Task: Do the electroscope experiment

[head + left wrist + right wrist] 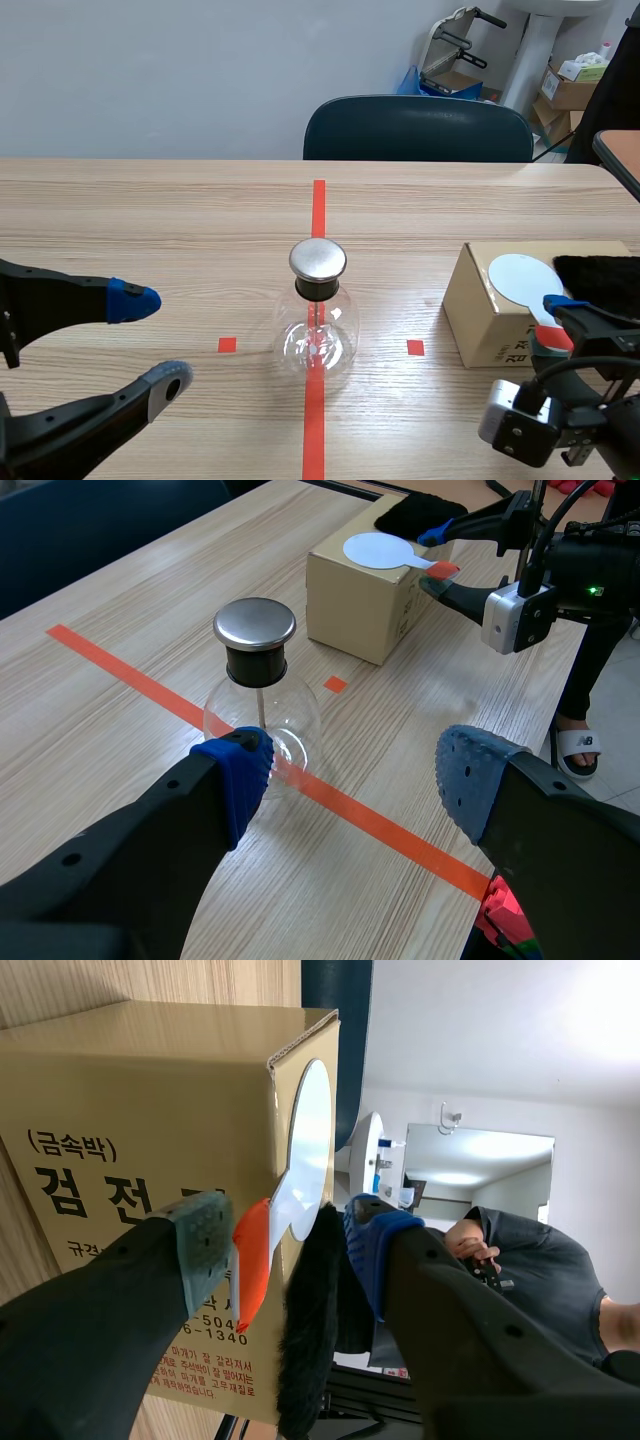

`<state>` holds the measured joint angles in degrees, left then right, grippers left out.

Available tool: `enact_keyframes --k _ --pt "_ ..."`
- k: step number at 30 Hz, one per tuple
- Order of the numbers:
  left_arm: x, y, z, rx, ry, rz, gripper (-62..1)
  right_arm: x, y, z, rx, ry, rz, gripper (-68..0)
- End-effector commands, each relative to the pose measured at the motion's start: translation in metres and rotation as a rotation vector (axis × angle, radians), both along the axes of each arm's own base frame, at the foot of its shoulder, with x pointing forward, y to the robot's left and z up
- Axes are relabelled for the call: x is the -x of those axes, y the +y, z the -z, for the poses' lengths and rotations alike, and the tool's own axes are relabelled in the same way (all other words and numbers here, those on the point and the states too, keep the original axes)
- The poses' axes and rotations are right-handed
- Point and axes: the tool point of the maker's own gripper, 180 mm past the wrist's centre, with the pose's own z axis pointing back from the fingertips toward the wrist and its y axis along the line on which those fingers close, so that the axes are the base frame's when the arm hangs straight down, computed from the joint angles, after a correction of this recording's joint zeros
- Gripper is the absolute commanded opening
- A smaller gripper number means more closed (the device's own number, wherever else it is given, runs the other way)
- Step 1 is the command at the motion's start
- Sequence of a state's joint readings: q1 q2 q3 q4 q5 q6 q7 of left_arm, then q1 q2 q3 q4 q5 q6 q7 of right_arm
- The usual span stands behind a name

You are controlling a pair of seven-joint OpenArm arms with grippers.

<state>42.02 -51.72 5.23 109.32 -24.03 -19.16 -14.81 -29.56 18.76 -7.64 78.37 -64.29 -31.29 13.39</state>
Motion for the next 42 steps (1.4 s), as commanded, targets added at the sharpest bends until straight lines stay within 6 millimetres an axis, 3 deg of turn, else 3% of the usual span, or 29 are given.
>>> enact_keyframes --k 1,7,11,42 --pt "-0.0001 -0.0046 -0.0086 0.026 -0.017 0.007 -23.5 -0.0042 -0.0044 -0.0078 0.012 -0.029 0.003 -45.1" --pt "-0.0001 -0.0046 -0.0086 0.026 -0.017 0.007 -23.5 -0.0044 -0.0051 -0.0078 0.013 -0.029 0.007 -55.7" --pt "-0.0001 -0.0046 -0.0086 0.026 -0.017 0.007 -23.5 -0.0045 -0.0060 -0.0078 0.014 -0.029 0.012 -67.0" --pt "-0.0001 -0.0046 -0.0086 0.026 -0.017 0.007 -23.5 -0.0044 -0.0058 -0.0073 0.013 -0.027 0.011 -66.7"
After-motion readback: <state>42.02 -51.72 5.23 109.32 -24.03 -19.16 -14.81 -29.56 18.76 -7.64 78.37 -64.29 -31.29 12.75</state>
